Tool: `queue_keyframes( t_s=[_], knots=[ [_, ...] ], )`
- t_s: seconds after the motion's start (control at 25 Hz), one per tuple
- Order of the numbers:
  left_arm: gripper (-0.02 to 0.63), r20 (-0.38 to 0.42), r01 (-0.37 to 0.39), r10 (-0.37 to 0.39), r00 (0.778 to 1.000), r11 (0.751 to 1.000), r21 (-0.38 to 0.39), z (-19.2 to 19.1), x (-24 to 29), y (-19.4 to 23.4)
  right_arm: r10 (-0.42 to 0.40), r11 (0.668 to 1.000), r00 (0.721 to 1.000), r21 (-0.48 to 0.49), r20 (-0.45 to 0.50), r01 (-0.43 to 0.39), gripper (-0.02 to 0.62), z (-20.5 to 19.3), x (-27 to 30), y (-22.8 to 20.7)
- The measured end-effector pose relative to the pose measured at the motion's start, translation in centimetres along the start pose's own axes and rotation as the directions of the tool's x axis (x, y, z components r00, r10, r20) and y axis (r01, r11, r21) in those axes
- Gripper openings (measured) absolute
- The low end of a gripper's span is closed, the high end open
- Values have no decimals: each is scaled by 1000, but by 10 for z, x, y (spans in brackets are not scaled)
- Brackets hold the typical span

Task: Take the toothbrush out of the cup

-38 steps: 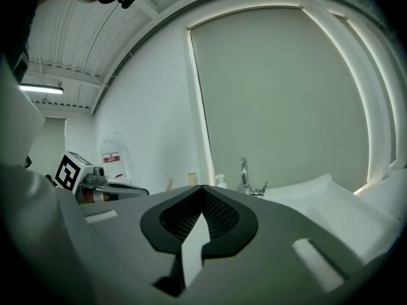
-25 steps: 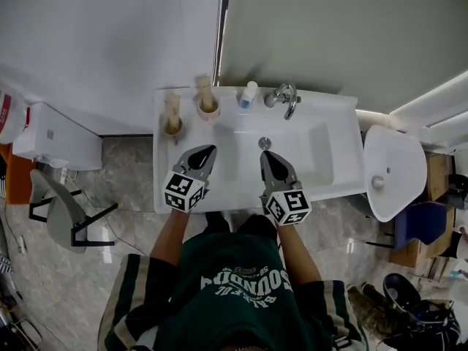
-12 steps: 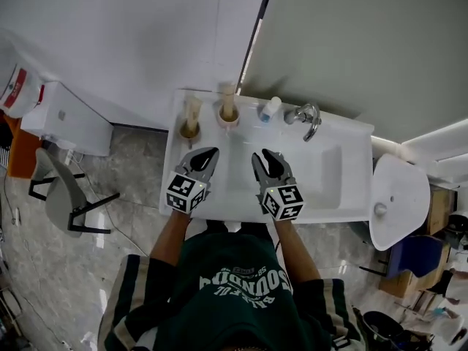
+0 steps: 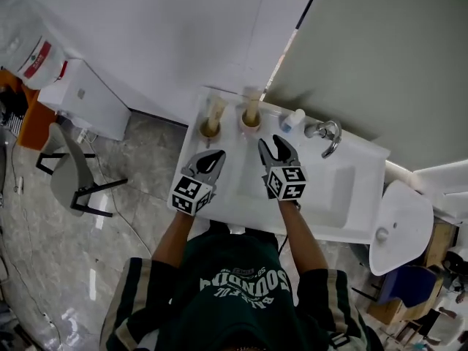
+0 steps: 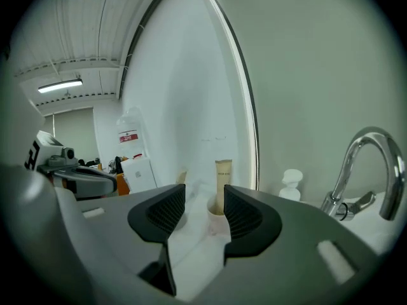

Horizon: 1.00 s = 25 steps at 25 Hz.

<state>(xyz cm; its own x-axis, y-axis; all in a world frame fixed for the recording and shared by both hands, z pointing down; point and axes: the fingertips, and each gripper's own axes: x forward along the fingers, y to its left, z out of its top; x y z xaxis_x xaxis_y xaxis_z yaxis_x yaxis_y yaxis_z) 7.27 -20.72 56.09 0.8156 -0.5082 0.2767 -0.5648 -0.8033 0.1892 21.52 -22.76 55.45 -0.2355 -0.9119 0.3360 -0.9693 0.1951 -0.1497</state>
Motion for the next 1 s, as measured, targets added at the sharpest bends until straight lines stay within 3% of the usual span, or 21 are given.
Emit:
queue_keyframes(
  t_s=[0.28, 0.76, 1.0],
  knots=[
    [51, -16, -57, 57, 998, 998, -28, -12, -11, 13, 21, 1000, 996, -16, -83, -23, 208, 6, 60, -18],
    [51, -37, -164, 162, 986, 984, -71, -29, -39, 33, -21, 1000, 977, 2, -212, 22, 224, -4, 147, -43],
    [51, -46, -210, 207, 977, 974, -83, -34, -52, 44, -53, 996, 955, -82, -291, 30, 221, -20, 169, -48]
  ],
)
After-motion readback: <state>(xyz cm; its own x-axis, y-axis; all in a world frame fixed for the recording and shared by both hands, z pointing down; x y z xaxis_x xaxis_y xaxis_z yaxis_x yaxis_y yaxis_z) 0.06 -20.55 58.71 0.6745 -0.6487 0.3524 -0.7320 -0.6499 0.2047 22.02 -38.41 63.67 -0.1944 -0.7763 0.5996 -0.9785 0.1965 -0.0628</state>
